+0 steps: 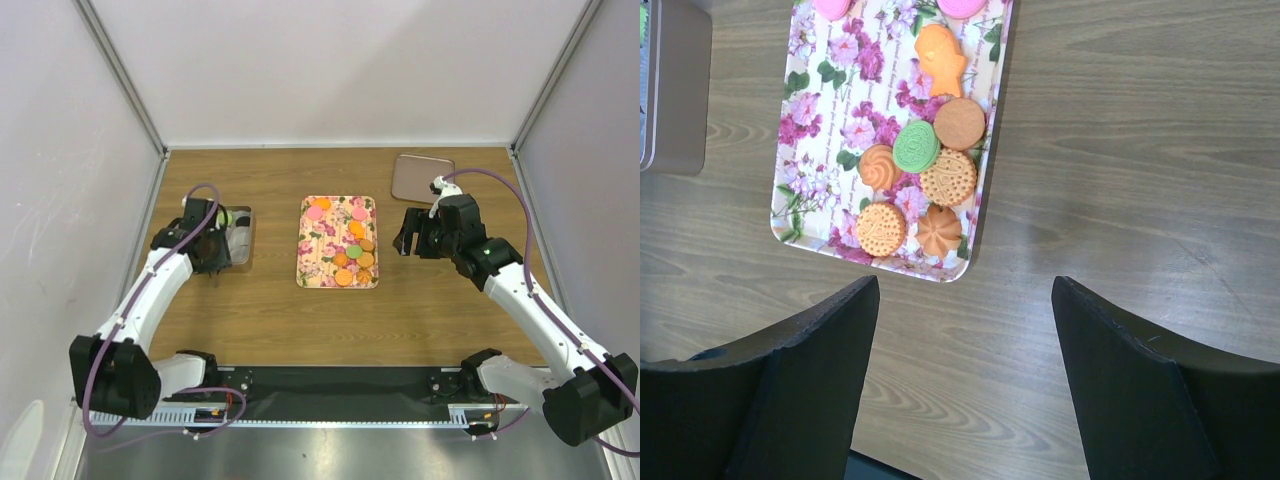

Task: Pack the cookies

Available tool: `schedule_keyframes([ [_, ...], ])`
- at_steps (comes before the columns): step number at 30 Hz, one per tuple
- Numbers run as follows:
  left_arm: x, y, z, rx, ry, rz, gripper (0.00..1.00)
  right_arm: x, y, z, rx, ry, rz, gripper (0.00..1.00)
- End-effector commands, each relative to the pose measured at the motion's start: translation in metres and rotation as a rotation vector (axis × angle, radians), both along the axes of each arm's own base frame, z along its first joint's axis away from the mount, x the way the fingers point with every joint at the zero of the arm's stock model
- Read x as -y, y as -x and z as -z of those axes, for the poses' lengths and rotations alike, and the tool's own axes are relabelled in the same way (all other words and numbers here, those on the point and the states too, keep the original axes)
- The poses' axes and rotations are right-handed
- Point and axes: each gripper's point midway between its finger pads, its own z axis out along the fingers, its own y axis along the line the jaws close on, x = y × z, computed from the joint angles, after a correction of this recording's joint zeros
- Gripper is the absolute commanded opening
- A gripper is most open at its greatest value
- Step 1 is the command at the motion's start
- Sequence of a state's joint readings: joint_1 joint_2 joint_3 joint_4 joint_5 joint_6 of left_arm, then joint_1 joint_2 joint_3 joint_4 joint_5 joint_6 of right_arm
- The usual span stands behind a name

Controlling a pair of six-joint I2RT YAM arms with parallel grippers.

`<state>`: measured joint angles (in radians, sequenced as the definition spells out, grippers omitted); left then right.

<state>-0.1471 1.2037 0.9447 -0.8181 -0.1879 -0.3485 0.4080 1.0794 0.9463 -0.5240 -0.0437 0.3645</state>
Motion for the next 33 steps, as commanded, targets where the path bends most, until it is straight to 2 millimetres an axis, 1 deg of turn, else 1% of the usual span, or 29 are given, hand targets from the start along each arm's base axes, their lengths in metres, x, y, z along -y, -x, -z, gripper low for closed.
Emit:
schedule_keyframes([
  [1,0.012,-0.005,-0.042,0.113,0.01,0.06,0.44,-0.002,-0.006,-0.022,0.061,-0.017,-0.007,0.76],
  [3,0.025,-0.002,-0.054,0.133,0.019,0.086,0.44,0.0,-0.007,-0.023,0.064,-0.01,0.002,0.77],
  [4,0.045,-0.002,-0.066,0.161,0.029,0.147,0.44,0.001,-0.008,-0.025,0.065,-0.01,0.007,0.76],
  [5,0.05,0.001,-0.069,0.155,0.01,0.16,0.45,0.001,-0.007,-0.025,0.064,-0.006,0.009,0.77],
  [6,0.062,0.001,-0.072,0.155,0.02,0.175,0.45,0.002,-0.008,-0.026,0.065,-0.003,0.014,0.77],
  [7,0.086,0.005,-0.081,0.174,0.036,0.245,0.45,0.003,-0.009,-0.028,0.069,-0.005,0.021,0.77],
  [9,0.112,0.008,-0.084,0.182,0.077,0.291,0.45,0.005,-0.007,-0.032,0.072,-0.005,0.029,0.77],
  [10,0.136,0.014,-0.082,0.172,0.087,0.358,0.45,0.005,-0.006,-0.032,0.072,-0.002,0.029,0.77],
  [11,0.148,0.017,-0.081,0.171,0.094,0.382,0.45,0.006,-0.005,-0.033,0.068,-0.002,0.035,0.76],
  [12,0.167,0.026,-0.078,0.161,0.104,0.431,0.45,0.007,-0.004,-0.034,0.07,-0.005,0.037,0.76],
  [14,0.192,0.032,-0.067,0.134,0.117,0.488,0.46,0.008,0.0,-0.033,0.063,-0.005,0.039,0.76],
  [15,0.202,0.037,-0.062,0.121,0.128,0.507,0.45,0.013,-0.001,-0.034,0.071,0.008,0.06,0.76],
  [16,0.216,0.047,-0.057,0.109,0.125,0.555,0.46,0.014,0.0,-0.035,0.073,0.009,0.064,0.76],
  [17,0.225,0.05,-0.048,0.088,0.117,0.568,0.46,0.015,0.002,-0.033,0.066,0.013,0.068,0.76],
  [18,0.232,0.056,-0.044,0.08,0.108,0.593,0.46,0.016,0.003,-0.035,0.071,0.01,0.072,0.76],
  [21,0.243,0.063,-0.027,0.045,0.082,0.619,0.47,0.018,0.005,-0.035,0.069,0.012,0.075,0.77],
  [23,0.246,0.063,-0.023,0.046,0.065,0.624,0.47,0.019,0.006,-0.035,0.069,0.015,0.077,0.77],
  [24,0.247,0.062,-0.018,0.037,0.047,0.624,0.47,0.02,0.006,-0.036,0.071,0.017,0.08,0.77],
  [26,0.246,0.062,-0.015,0.035,0.011,0.624,0.47,0.022,0.007,-0.036,0.073,0.024,0.082,0.76],
  [33,0.247,0.065,0.001,0.0,-0.033,0.642,0.47,0.023,0.008,-0.034,0.071,0.028,0.08,0.77],
])
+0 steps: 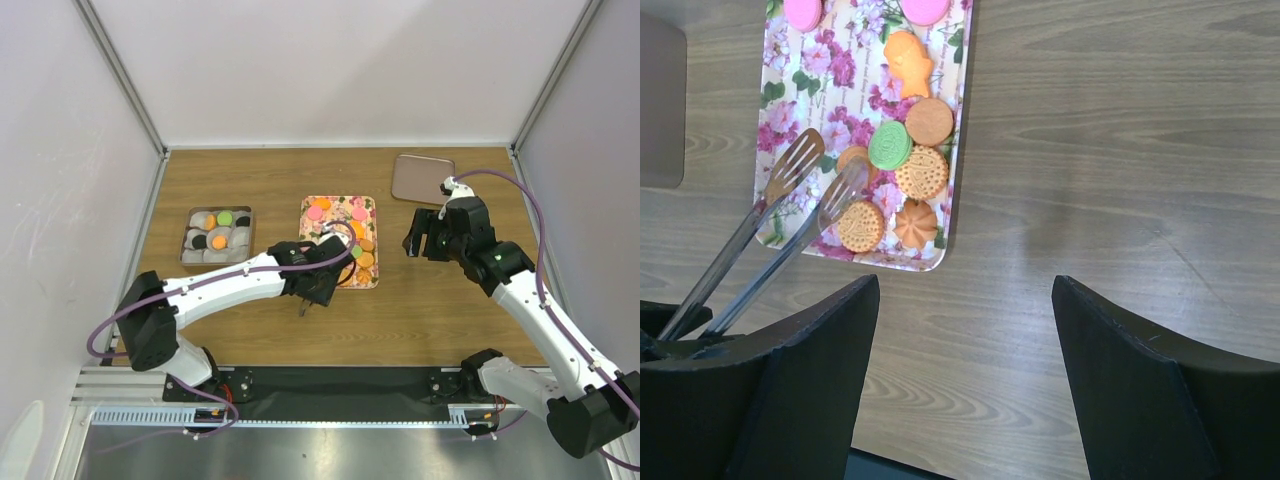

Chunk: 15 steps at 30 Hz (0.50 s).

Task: Pack the cookies

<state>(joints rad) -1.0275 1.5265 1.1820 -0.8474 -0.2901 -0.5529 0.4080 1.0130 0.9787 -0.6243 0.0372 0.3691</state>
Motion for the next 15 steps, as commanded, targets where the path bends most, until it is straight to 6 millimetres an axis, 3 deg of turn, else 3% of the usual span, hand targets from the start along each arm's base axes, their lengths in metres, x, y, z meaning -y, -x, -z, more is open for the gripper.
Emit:
schedule_keyframes([
  [1,0.012,-0.007,-0.008,0.043,0.032,-0.011,0.47,0.002,-0.004,-0.019,0.055,-0.012,0.01,0.77],
  [7,0.021,-0.005,-0.004,0.039,0.039,0.013,0.5,0.002,-0.003,-0.02,0.057,-0.015,0.007,0.77],
  [15,0.015,-0.009,0.006,0.04,-0.019,-0.006,0.5,0.004,-0.002,-0.02,0.061,-0.01,0.005,0.77],
])
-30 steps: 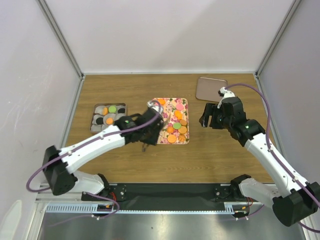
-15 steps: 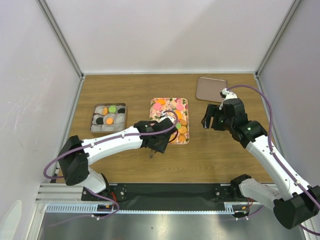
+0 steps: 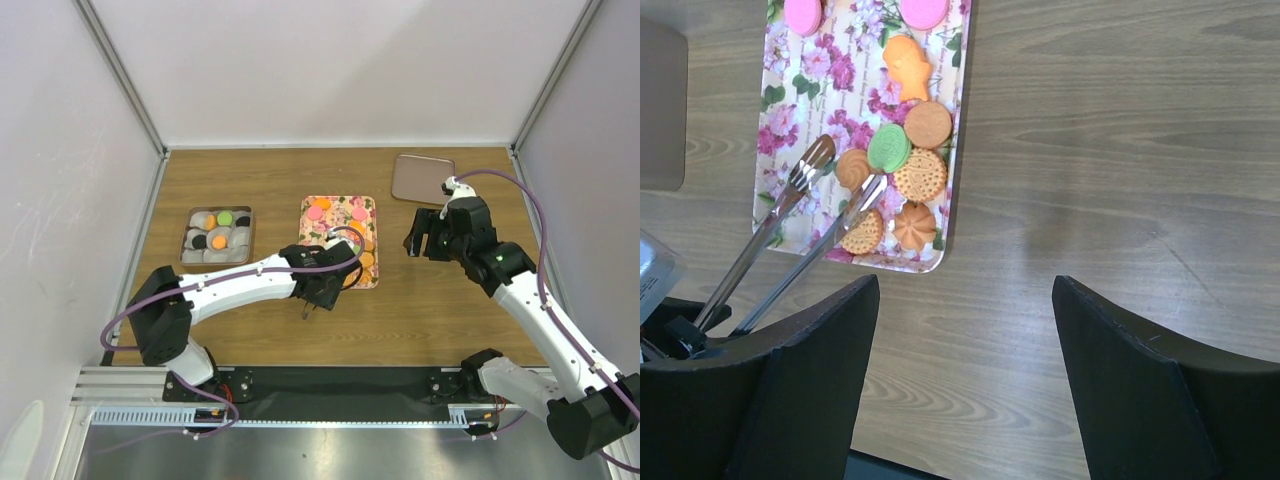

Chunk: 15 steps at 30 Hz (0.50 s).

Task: Pack the cookies

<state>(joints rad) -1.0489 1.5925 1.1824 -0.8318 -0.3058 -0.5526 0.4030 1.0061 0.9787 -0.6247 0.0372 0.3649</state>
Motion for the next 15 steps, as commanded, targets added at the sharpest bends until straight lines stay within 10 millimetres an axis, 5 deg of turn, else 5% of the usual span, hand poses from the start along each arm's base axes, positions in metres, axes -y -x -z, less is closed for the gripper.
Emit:
schedule_keyframes([
  [1,0.0093,-0.0097,-0.0108,0.05,0.027,-0.023,0.5,0.0023,-0.002,-0.0188,0.055,-0.011,0.003,0.77],
  [15,0.0083,-0.009,-0.0062,0.04,0.024,-0.026,0.4,0.0017,-0.0017,-0.0197,0.057,-0.018,-0.001,0.77],
])
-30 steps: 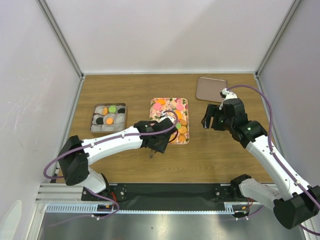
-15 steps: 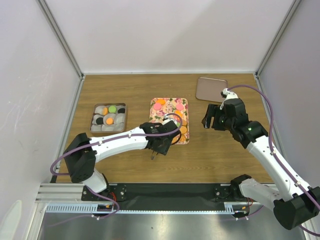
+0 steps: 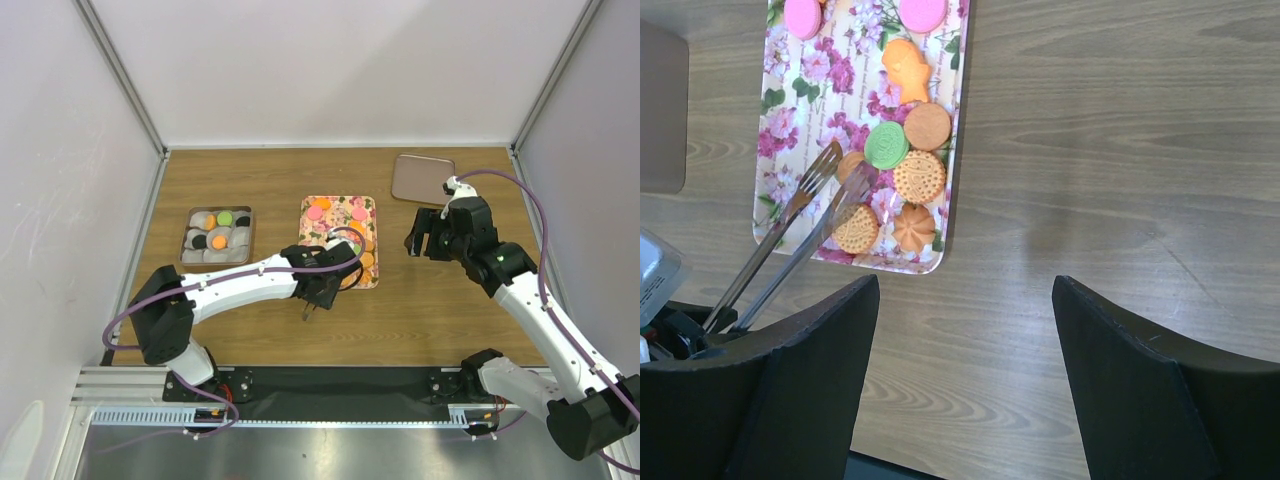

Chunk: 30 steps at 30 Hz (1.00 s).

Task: Pack the cookies

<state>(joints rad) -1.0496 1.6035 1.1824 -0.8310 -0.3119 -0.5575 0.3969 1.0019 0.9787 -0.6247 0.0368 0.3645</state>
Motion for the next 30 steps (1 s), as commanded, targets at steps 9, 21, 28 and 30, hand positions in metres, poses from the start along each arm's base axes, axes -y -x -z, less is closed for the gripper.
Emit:
schedule_keyframes([
  [9,0.007,-0.015,-0.038,0.084,0.083,-0.021,0.36,0.0,-0.002,-0.019,0.057,-0.018,-0.007,0.77],
  [21,-0.011,-0.022,-0.061,0.122,0.125,-0.059,0.36,-0.002,-0.004,-0.018,0.054,-0.027,-0.011,0.77],
  [28,-0.054,-0.037,-0.082,0.175,0.137,-0.164,0.37,-0.005,-0.007,-0.016,0.047,-0.029,-0.017,0.77],
  [30,-0.072,-0.038,-0.089,0.19,0.153,-0.193,0.37,-0.005,-0.008,-0.016,0.05,-0.028,-0.02,0.77],
])
